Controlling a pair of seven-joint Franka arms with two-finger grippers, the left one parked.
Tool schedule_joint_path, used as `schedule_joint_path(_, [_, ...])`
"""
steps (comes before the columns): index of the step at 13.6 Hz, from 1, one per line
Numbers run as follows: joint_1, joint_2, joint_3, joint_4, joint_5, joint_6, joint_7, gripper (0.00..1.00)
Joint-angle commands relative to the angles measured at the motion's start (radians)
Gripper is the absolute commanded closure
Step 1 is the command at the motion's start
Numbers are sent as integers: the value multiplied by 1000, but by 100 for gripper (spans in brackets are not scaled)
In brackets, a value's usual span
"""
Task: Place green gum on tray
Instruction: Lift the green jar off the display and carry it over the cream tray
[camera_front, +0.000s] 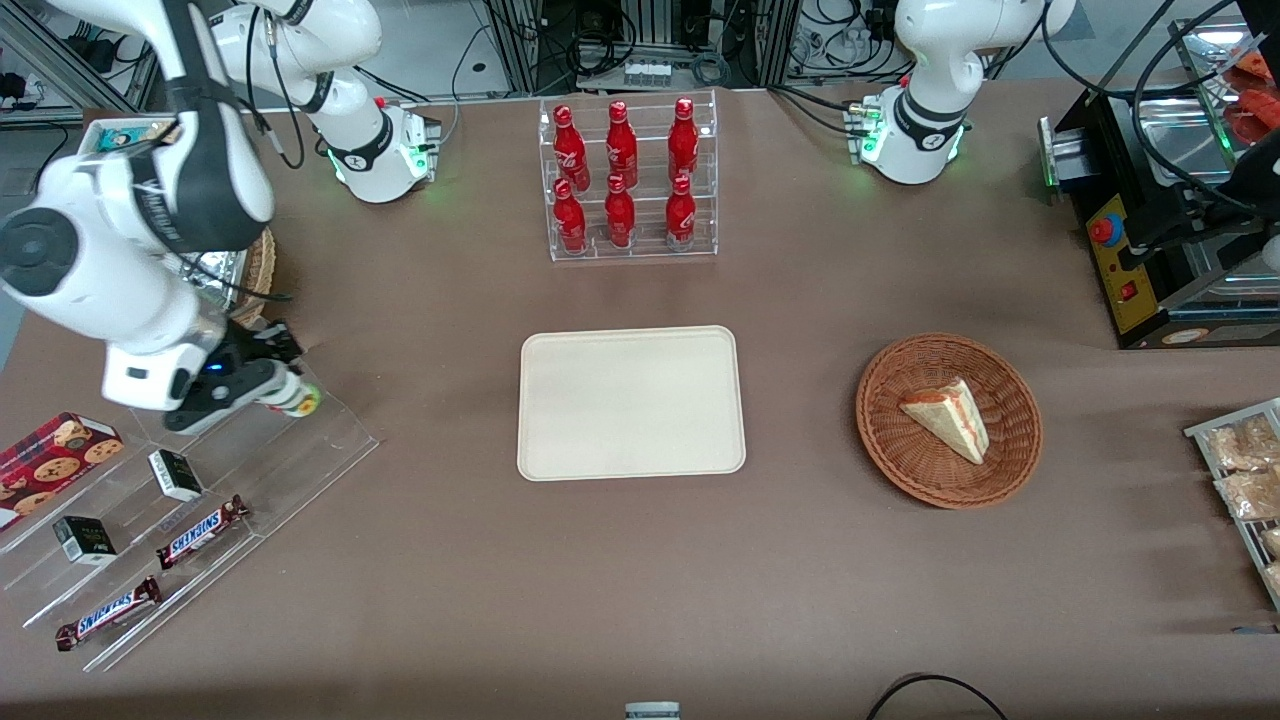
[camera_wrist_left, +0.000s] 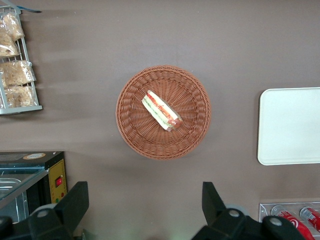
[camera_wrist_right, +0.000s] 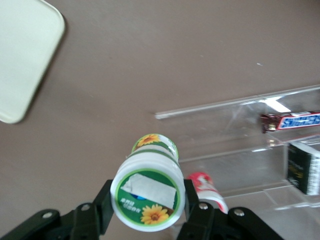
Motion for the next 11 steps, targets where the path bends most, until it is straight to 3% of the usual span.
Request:
schedule_joint_path(1, [91,26,-9,28,2,-30,153,100])
schedule_joint_path(8, [298,164,-9,122,54,-15,532,100])
schedule_joint_path(11, [381,232,-10,161,125,29,635,100])
